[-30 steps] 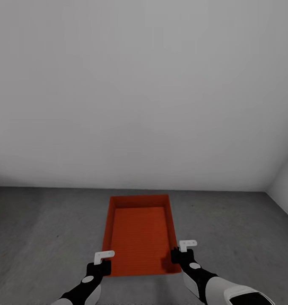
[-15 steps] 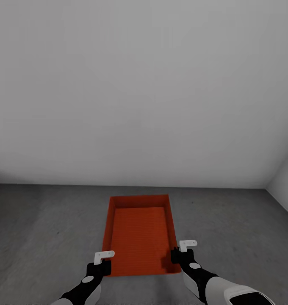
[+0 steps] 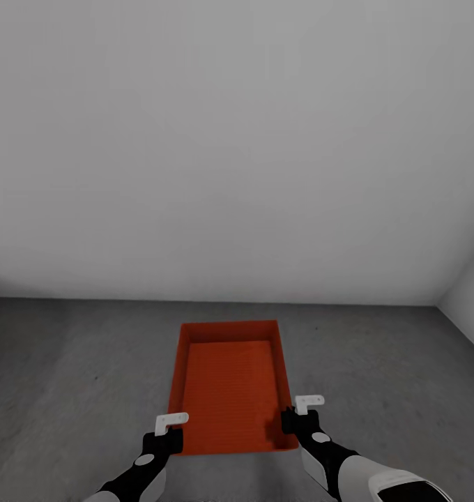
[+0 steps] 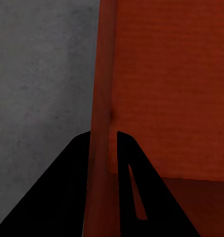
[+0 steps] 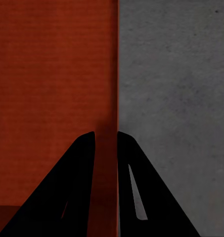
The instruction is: Move the two storage containers from the living room to the garage. In the garage, place one container on the floor and stack the other container on top of it (either order is fine).
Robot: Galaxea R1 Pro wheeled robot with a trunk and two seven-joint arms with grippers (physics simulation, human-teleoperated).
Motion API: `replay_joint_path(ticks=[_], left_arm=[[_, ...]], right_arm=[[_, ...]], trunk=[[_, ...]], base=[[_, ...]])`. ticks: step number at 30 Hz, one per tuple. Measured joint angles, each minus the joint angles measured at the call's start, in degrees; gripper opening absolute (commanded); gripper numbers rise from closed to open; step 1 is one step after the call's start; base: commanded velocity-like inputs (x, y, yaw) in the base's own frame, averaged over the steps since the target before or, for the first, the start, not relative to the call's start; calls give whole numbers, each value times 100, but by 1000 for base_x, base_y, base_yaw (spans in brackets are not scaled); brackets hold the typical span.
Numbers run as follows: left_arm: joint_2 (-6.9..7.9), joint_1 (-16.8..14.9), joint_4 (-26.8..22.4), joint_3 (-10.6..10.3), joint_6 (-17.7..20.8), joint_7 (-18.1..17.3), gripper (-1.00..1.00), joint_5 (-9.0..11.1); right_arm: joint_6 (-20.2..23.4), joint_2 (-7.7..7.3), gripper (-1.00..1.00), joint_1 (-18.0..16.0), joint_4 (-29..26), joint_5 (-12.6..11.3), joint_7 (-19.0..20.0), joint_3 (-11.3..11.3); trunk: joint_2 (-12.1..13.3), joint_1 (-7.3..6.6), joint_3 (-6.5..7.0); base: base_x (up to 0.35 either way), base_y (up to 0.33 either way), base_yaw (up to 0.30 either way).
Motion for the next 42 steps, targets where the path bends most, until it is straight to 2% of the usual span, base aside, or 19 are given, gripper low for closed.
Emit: replay_joint_path(ticks=[42], left_arm=[[0, 1, 1, 0, -13, 0, -100, 2]], right_arm=[[-9, 0, -100, 0, 0, 1, 1, 2]], trunk=[[0, 0, -388]], base=[[0, 0, 0]])
